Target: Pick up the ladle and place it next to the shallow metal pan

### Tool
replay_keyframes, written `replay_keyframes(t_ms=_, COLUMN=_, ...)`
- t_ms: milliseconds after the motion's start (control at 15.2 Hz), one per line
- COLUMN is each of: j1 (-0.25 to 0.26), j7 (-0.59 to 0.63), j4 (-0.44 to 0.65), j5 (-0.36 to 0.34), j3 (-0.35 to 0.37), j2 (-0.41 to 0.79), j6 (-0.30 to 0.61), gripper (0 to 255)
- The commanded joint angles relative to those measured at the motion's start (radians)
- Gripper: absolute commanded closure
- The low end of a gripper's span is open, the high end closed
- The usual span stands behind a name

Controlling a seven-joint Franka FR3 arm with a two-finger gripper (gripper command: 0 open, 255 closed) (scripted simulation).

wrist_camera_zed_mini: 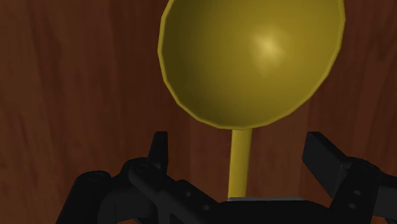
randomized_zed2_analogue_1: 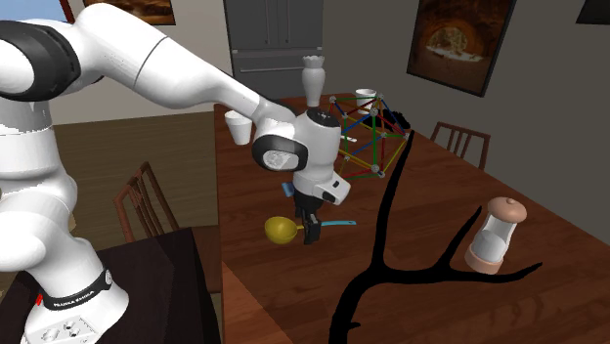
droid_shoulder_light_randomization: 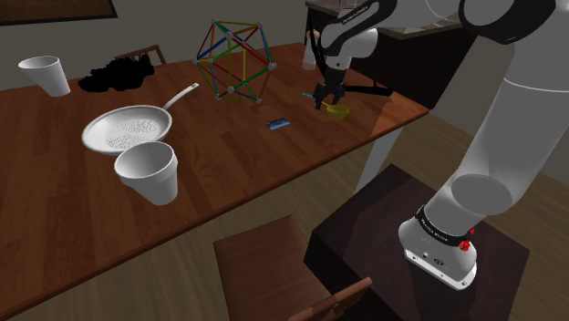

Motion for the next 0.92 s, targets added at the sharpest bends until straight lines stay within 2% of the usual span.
replay_keyframes(t_ms=0, j1=0.000, j7=-0.001, j4=-0.001, j5=0.001, j3=0.000, j2=0.001, j6=0.002, gripper=0)
replay_keyframes(t_ms=264, j1=0.000, j7=-0.001, j4=-0.001, j5=0.001, j3=0.000, j2=0.001, j6=0.002, gripper=0)
replay_keyframes(t_ms=330, j1=0.000, j7=-0.001, j4=-0.001, j5=0.001, j3=0.000, j2=0.001, j6=0.002, gripper=255)
replay_keyframes(t_ms=858, j1=0.000, j7=0.000, j4=-0.002, j5=0.001, j3=0.000, j2=0.001, j6=0.003, gripper=255)
